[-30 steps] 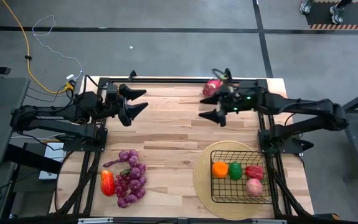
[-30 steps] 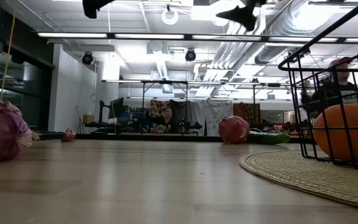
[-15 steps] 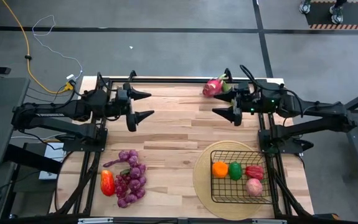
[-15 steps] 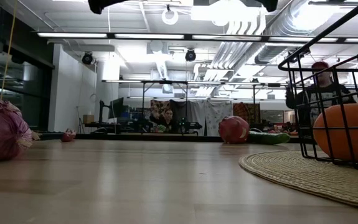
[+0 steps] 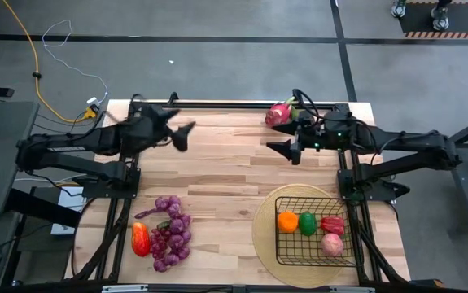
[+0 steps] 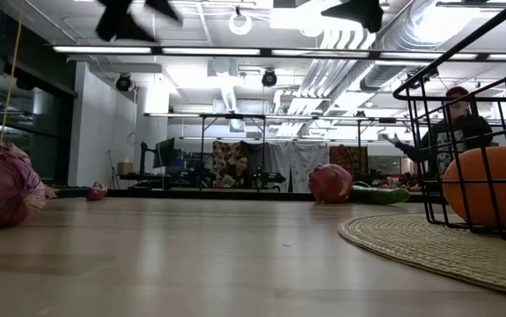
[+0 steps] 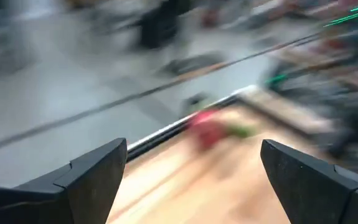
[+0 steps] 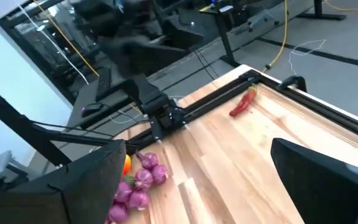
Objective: Build produce basket
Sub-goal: Put the chili pepper into the wire basket
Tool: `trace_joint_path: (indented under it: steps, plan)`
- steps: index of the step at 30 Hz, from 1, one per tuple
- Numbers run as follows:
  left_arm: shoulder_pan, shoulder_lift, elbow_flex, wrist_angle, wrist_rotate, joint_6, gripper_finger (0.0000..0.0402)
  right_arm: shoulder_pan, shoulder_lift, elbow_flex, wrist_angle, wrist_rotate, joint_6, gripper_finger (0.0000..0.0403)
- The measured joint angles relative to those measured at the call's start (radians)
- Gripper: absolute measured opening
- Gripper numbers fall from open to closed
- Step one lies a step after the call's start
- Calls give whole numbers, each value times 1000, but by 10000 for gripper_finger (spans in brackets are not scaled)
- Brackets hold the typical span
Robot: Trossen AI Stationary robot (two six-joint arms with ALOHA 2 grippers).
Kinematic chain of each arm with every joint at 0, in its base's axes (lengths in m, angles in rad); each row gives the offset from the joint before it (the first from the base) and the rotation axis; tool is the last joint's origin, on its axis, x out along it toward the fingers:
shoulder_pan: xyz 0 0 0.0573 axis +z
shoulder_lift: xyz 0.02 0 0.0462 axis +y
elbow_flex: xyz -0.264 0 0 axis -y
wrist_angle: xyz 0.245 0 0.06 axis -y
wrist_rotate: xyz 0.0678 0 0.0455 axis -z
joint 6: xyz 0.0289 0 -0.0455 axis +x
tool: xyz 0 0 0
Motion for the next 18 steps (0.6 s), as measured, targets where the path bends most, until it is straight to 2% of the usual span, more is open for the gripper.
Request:
trace_joint_path:
  steps: [3, 10, 14, 18]
  plan:
    - [93, 55, 47, -229, -70, -176, 358, 0, 12, 0, 0, 0, 5, 390]
    - [351, 254, 51, -626, -54, -520, 358, 0, 18, 0, 0, 0, 19, 390]
    - [437, 377, 51, -678, -59, -627, 358, 0, 17, 0, -5, 0, 24, 390]
    - [473, 491, 51, -677, -55, -703, 358, 0, 17, 0, -18, 0, 24, 390]
